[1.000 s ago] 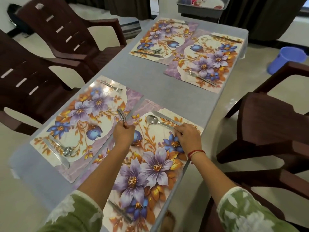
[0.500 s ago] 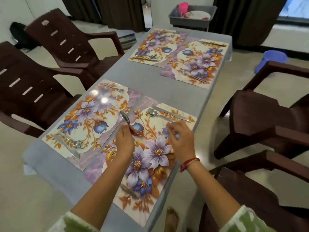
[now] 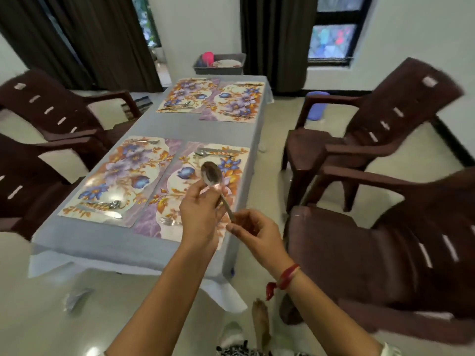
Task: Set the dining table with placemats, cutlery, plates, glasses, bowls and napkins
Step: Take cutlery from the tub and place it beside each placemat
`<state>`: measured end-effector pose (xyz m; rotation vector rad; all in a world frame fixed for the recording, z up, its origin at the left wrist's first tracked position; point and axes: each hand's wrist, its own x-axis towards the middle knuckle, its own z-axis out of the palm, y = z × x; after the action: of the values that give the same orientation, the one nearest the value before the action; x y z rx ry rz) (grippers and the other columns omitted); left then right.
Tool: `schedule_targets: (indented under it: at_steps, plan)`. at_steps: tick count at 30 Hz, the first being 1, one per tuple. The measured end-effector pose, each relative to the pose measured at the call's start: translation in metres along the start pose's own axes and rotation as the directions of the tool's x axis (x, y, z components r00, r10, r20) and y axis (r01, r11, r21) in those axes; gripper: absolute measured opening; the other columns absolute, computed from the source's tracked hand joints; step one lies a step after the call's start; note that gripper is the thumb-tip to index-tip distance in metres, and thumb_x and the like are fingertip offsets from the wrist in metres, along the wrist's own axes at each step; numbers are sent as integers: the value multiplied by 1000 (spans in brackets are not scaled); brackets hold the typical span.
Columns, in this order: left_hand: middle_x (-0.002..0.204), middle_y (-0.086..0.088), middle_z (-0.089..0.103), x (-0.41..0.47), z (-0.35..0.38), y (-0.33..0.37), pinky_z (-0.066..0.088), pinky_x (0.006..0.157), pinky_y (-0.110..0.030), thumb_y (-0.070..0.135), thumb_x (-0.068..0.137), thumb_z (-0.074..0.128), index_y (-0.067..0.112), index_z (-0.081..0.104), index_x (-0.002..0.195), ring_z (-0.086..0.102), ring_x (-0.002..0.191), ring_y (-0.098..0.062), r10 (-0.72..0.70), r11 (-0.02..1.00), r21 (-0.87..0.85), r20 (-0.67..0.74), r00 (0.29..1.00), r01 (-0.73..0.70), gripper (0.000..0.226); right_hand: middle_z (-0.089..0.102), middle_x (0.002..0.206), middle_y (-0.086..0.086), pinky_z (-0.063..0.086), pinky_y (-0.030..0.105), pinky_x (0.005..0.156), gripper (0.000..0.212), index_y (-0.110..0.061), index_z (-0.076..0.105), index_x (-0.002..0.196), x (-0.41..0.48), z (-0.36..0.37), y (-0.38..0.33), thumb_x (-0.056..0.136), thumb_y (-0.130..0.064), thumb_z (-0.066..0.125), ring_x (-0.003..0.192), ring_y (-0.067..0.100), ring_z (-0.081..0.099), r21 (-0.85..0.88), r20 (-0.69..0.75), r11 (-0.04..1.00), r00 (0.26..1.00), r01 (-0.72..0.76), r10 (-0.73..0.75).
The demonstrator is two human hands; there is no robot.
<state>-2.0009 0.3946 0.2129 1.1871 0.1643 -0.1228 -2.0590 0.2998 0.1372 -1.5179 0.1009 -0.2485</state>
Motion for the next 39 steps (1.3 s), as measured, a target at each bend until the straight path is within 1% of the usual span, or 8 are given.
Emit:
schedule_targets:
  at_steps: [3, 5, 9, 14, 20, 30, 35, 39]
  plan:
    - [80, -4, 67, -50, 5, -8, 58, 69, -26, -8, 89, 55, 10, 55, 99, 67, 75, -14, -34, 999, 21, 89, 995, 33, 21, 68, 71, 5, 52, 33, 62, 4, -16, 68, 80, -55, -24, -12, 83, -14, 71, 66, 16, 62, -47, -156, 999, 988, 3, -11]
    - [82, -1, 69, -72, 5, -14, 57, 69, -22, -5, 89, 58, 10, 58, 97, 69, 78, -14, -26, 994, 111, 164, 986, 8, 17, 66, 64, 9, 50, 29, 58, 14, -15, 70, 73, -84, -45, -20, 83, -6, 68, 60, 15, 59, -58, -242, 998, 970, -2, -12]
    - [82, -5, 73, -105, 24, -33, 57, 65, -21, 5, 90, 63, 10, 68, 95, 71, 72, -14, -44, 928, 358, 374, 926, -101, 8, 64, 63, 3, 49, 19, 55, 13, -7, 71, 78, -142, -98, -39, 83, 4, 66, 55, 10, 57, 24, -424, 1000, 906, -2, 12]
    - [58, -1, 64, -144, 82, -70, 55, 65, -24, 9, 85, 70, 10, 70, 83, 62, 60, -11, -110, 848, 486, 551, 827, -211, 3, 63, 58, -1, 47, 19, 53, 8, -5, 67, 82, -202, -169, -51, 81, 3, 69, 52, 10, 54, 44, -604, 999, 795, -28, 48]
    - [61, -6, 64, -209, 181, -130, 51, 54, -24, 9, 81, 74, 15, 52, 94, 64, 57, -14, -171, 824, 506, 650, 740, -254, 26, 62, 61, 0, 49, 22, 55, 9, -7, 66, 77, -277, -272, -60, 77, -5, 75, 54, 12, 56, 11, -807, 999, 589, -52, 40]
    - [56, 0, 60, -328, 366, -226, 46, 46, -18, 7, 85, 69, 13, 55, 80, 58, 50, -12, -210, 856, 442, 769, 604, -266, 17, 63, 75, 1, 55, 23, 63, 13, -1, 68, 93, -367, -484, -94, 83, -7, 70, 68, 9, 60, 0, -930, 1000, 366, -25, 10]
    - [52, 5, 58, -355, 448, -257, 43, 49, -24, 13, 84, 72, 13, 58, 82, 57, 51, -12, -174, 875, 400, 785, 595, -273, 14, 63, 72, 0, 54, 24, 59, 7, -6, 71, 90, -374, -572, -98, 84, -9, 69, 63, 11, 57, -7, -912, 1000, 410, -14, -1]
    - [58, 4, 63, -351, 532, -297, 46, 51, -23, 19, 85, 71, 16, 63, 86, 59, 53, -10, -101, 883, 363, 767, 634, -298, 9, 56, 68, 3, 48, 21, 50, 14, -6, 71, 84, -354, -668, -91, 87, -18, 65, 57, 8, 50, -142, -780, 981, 625, -131, -29]
